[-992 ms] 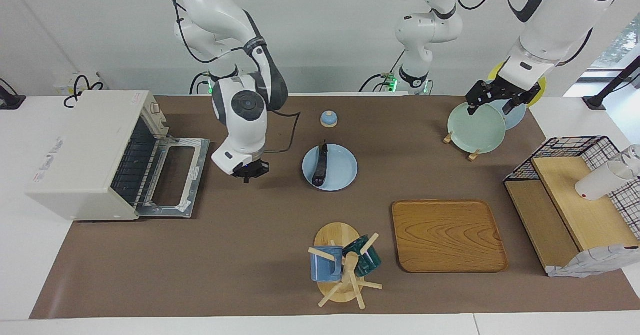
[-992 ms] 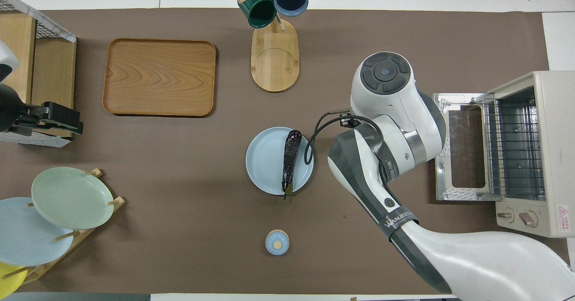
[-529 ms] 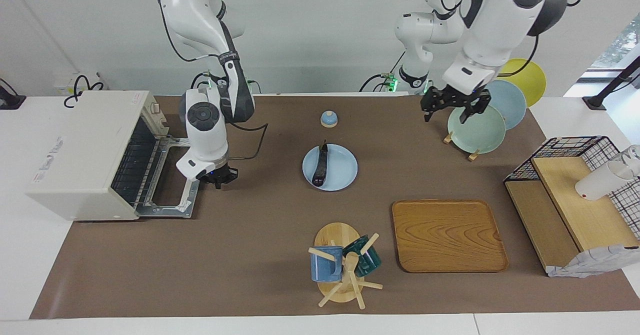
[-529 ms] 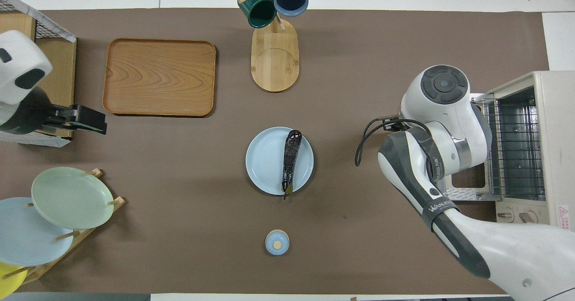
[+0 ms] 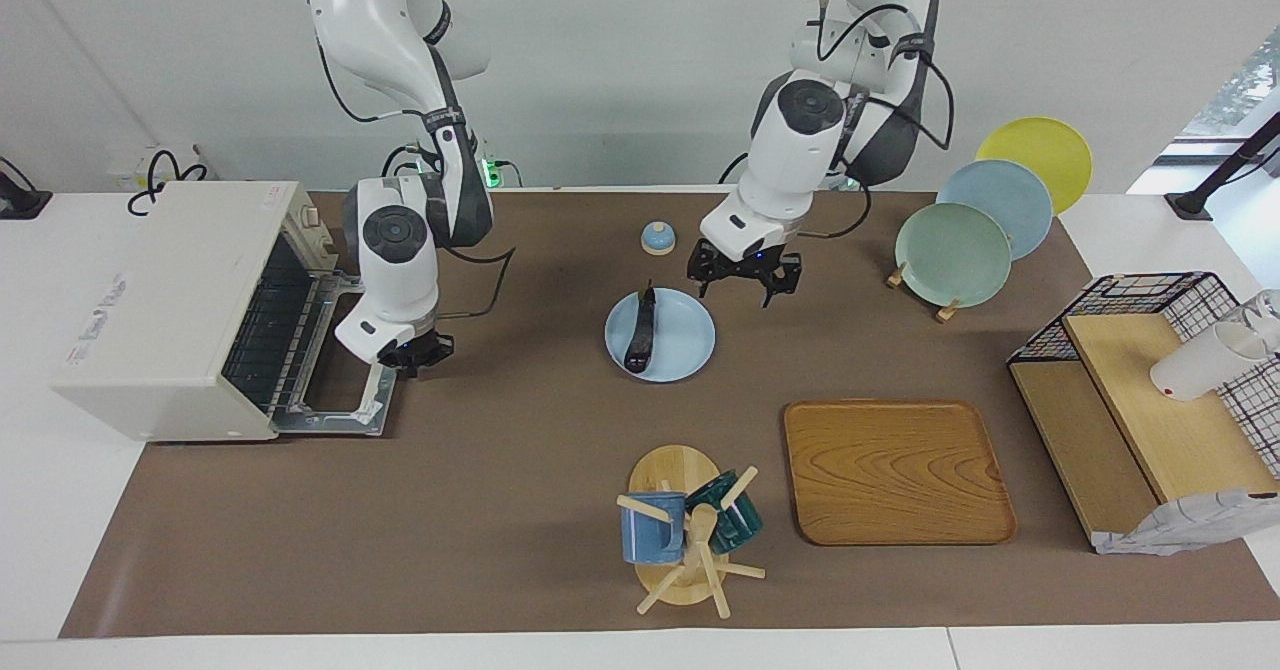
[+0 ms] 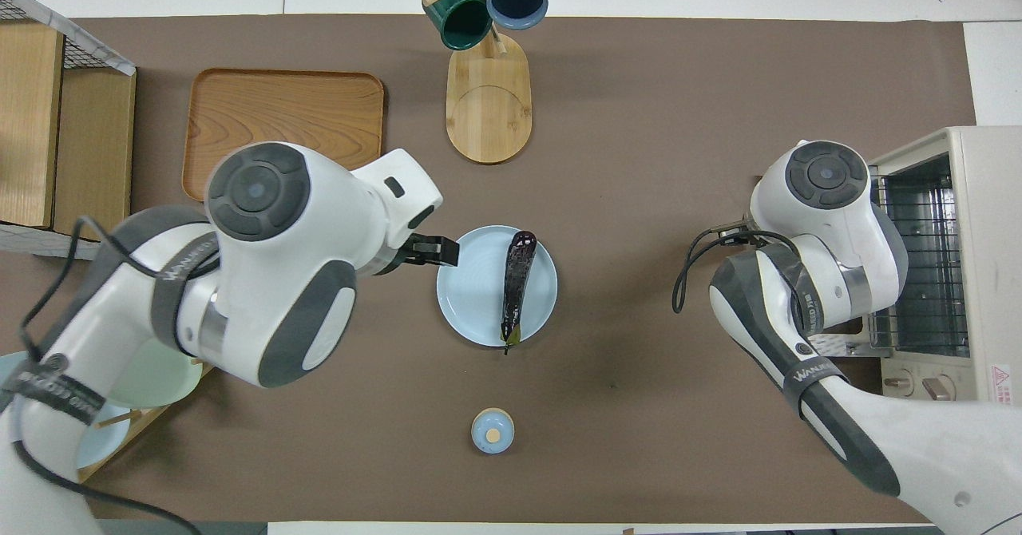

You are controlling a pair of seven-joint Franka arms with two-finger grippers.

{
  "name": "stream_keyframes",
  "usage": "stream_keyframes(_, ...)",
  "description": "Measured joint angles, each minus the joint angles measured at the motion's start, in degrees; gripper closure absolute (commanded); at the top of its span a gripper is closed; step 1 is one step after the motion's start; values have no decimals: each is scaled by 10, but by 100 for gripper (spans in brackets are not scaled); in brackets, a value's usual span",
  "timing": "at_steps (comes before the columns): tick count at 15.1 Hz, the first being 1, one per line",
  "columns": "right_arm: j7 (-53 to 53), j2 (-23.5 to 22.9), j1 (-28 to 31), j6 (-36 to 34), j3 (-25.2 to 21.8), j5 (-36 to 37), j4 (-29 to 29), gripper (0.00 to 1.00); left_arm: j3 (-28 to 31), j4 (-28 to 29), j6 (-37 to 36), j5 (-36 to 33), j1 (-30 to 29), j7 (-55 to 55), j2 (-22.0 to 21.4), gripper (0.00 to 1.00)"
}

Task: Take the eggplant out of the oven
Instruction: 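Grasp the eggplant with the left gripper while the right gripper withdraws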

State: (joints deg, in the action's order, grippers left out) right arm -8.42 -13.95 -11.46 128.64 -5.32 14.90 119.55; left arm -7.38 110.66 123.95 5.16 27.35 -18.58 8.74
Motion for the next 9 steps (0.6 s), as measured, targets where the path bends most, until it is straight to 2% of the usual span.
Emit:
stream_keyframes(6,48,3,13,-9,5,0,-4,97,0,16,100,0,50,-43,64,1)
stream_keyframes(9,79,16,14,-94,9,1,-57,97,1,16,142,0,74,-70,94,5)
